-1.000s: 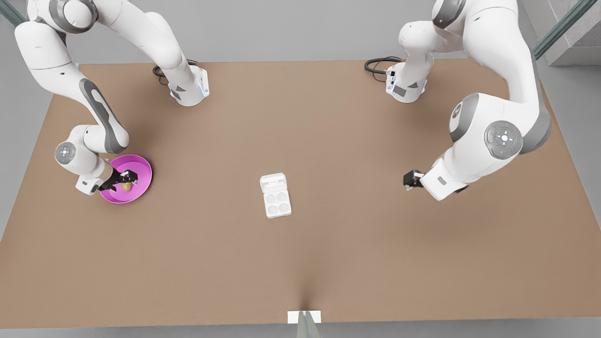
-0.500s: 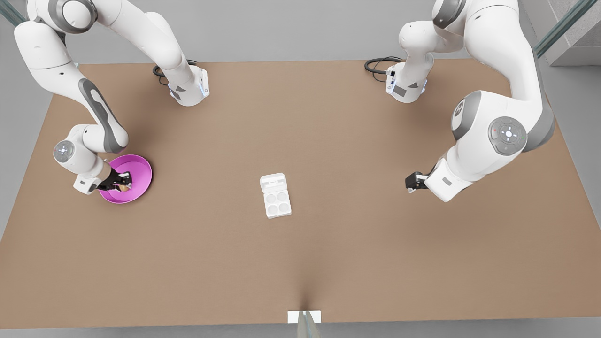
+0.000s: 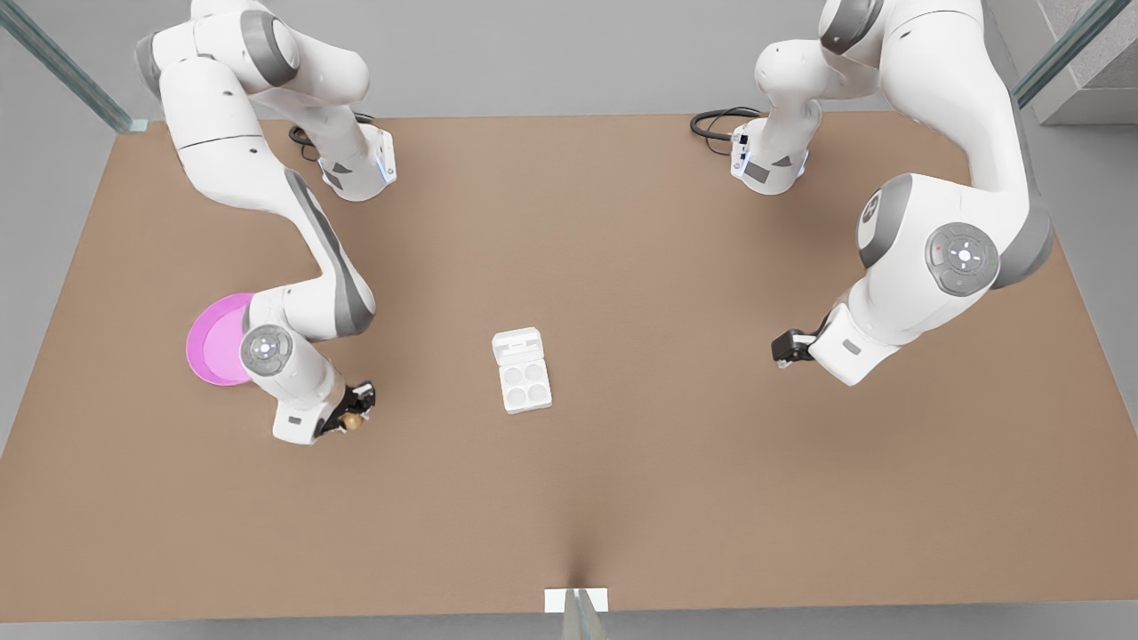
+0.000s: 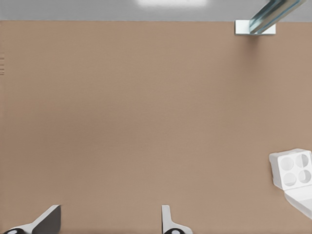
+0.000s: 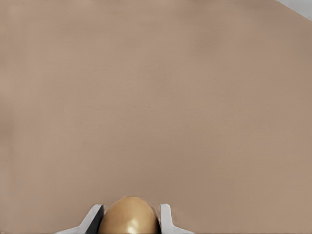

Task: Pack egg into the box and close the box lid

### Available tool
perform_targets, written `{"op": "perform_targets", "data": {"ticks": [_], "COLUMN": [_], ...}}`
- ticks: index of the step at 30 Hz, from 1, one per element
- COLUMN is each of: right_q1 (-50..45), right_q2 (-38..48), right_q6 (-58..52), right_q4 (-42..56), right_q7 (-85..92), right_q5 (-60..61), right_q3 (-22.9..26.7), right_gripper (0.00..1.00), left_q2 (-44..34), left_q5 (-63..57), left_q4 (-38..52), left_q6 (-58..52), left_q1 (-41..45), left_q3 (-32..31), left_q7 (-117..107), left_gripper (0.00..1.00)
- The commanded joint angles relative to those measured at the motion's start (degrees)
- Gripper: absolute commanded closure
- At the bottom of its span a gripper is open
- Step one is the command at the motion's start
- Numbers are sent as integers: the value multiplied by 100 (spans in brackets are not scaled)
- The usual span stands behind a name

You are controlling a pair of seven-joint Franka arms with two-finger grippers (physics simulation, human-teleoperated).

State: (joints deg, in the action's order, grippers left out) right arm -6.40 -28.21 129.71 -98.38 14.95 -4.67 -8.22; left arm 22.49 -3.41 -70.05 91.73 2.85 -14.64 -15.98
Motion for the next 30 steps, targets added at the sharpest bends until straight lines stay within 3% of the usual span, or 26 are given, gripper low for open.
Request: {"op": "perform_targets", "data": {"ticks": [1, 3, 5, 13, 15, 26, 27, 28, 30], "right_q1": [-1125, -2382, -2893, -3060, -3403, -3482, -3517, -3552, -3596], "right_q2": [-106, -273, -668, -1275, -1310, -1969, -1969, -1969, -1978], "right_q6": [-1132, -1255, -1501, -1668, -1668, -1563, -1571, -1580, -1580], "right_q4": [302, 503, 1206, 1936, 1936, 2270, 2253, 2244, 2226], "right_q7": [-2427, -2787, -3394, -3605, -3710, -3728, -3719, -3719, -3710], "right_q5": [1056, 1794, 1979, 2014, 2278, 2384, 2384, 2384, 2384], "right_q3": [654, 1419, 1542, 1613, 1885, 1964, 1964, 1964, 1964], "right_gripper": [56, 56, 56, 55, 55, 51, 40, 0, 0], "left_q2": [-8, -16, 1, 124, 124, 159, 159, 159, 159], "left_q5": [-19, -54, -125, -107, -116, -107, -107, -107, -116], "left_q4": [0, 0, -35, -88, -88, -132, -132, -132, -132], "left_q6": [3, -6, -50, 11, 11, -6, -6, -6, -6], "left_q1": [-13, 5, 5, -145, -154, -259, -259, -259, -259], "left_q3": [-3, -3, -3, 41, 49, 49, 49, 49, 49], "left_q7": [-151, -160, -169, -160, -160, -143, -143, -143, -143], "left_gripper": [0, 0, 0, 0, 0, 0, 0, 0, 0]}}
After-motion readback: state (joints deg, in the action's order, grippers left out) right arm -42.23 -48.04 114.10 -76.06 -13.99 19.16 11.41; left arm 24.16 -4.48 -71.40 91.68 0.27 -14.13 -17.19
